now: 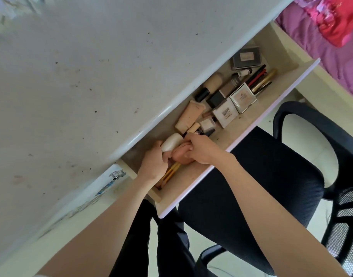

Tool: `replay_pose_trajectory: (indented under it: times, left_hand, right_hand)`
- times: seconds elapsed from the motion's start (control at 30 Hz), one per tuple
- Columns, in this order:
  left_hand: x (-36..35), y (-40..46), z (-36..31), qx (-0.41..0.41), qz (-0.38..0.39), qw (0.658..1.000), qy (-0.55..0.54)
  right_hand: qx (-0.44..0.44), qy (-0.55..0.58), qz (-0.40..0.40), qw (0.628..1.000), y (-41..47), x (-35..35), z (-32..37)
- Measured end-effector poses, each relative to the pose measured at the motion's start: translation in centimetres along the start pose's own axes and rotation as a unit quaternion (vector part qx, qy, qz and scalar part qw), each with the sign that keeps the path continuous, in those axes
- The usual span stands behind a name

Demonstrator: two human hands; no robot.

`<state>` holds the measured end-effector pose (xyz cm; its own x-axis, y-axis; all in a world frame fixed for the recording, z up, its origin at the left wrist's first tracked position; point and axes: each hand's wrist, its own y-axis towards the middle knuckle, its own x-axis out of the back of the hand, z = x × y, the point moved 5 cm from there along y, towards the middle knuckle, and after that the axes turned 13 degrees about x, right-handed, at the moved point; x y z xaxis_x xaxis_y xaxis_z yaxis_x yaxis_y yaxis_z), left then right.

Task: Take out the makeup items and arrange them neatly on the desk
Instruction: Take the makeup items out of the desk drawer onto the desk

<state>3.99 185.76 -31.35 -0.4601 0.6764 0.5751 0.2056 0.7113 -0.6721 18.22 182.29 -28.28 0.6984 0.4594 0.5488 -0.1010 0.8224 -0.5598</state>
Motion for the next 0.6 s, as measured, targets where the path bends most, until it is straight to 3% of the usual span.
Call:
replay_pose_trajectory:
  times: [0.17, 0.33, 0.43, 0.6]
  left_hand:
    - [0.8, -3.7, -1.5, -0.060, -0.033, 0.997, -0.026]
    - [6.3, -5.7, -4.2, -0.138, -0.104, 0.976, -0.132]
    - [11.2, -4.1, -4.1, -0.098, -0.152, 0.957, -0.225]
    - [19.4, 1.2, -2.1, 0.004, -0.225, 0.890, -0.396]
  right_hand:
    - [0.004, 0.168, -0.112, 0.979, -3.9, 3.0, -0.6]
    - [0.009, 0.395, -0.272, 0.877, -5.4, 5.3, 0.9]
    - [-0.005, 0.453, -0.322, 0.831, -4.0, 6.5, 2.7]
    - [-0.005, 0.483, -0.312, 0.818, 0.7, 7.7, 6.2]
